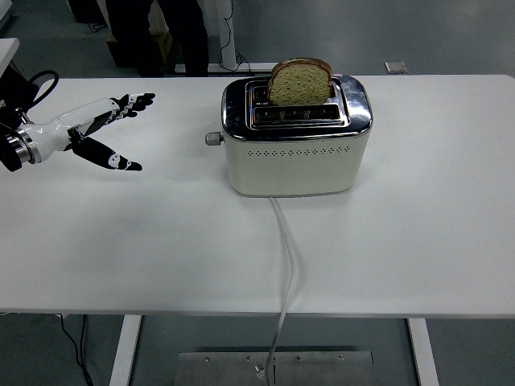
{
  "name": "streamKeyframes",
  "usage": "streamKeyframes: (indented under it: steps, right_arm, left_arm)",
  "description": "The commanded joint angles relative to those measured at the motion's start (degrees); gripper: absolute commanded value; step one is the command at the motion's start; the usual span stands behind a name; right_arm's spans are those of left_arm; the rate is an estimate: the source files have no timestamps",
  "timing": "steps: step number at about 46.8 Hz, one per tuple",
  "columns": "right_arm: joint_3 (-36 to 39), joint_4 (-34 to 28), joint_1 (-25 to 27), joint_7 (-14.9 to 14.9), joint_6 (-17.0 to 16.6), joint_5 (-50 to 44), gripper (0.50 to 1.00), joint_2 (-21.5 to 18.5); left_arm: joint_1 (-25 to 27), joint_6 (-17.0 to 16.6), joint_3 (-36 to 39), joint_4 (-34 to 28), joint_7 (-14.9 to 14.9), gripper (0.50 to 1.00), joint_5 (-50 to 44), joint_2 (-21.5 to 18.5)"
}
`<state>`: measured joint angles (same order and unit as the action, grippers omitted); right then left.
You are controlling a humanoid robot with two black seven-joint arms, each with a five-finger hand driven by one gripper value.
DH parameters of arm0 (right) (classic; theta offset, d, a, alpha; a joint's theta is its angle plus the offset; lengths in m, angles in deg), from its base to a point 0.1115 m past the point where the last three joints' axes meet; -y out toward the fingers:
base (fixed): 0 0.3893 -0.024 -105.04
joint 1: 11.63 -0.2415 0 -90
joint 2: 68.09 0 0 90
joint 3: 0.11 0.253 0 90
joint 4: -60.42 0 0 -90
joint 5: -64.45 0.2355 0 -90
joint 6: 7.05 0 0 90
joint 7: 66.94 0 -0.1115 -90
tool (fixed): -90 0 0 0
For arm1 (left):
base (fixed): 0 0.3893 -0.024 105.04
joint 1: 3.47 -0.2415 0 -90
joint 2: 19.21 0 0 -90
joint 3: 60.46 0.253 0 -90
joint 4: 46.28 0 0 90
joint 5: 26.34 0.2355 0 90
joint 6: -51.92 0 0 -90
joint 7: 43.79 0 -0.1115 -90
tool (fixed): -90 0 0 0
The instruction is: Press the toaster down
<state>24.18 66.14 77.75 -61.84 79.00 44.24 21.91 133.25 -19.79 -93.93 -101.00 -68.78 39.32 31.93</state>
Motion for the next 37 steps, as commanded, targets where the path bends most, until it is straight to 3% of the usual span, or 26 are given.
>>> streamKeyframes:
  steps: [1, 24, 37]
  right_arm:
    - [-0.03, 0.08, 0.0, 0.0, 0.0, 0.0, 0.998, 0.0]
    - [-0.03, -0.01, 0.0, 0.0, 0.0, 0.0, 1.0, 0.0]
    - [-0.03, 0.08, 0.0, 0.0, 0.08, 0.0, 0.998, 0.0]
  left_arm:
    - [-0.31, 0.0, -0.01, -0.65, -0.93, 1.0, 1.57, -0.07]
    - [-0.4, -0.62, 2.36, -2.94, -1.02, 1.0, 5.79, 0.46]
    - [-0.4, -2.02, 2.45, -2.76, -1.02, 1.0, 5.88, 2.91]
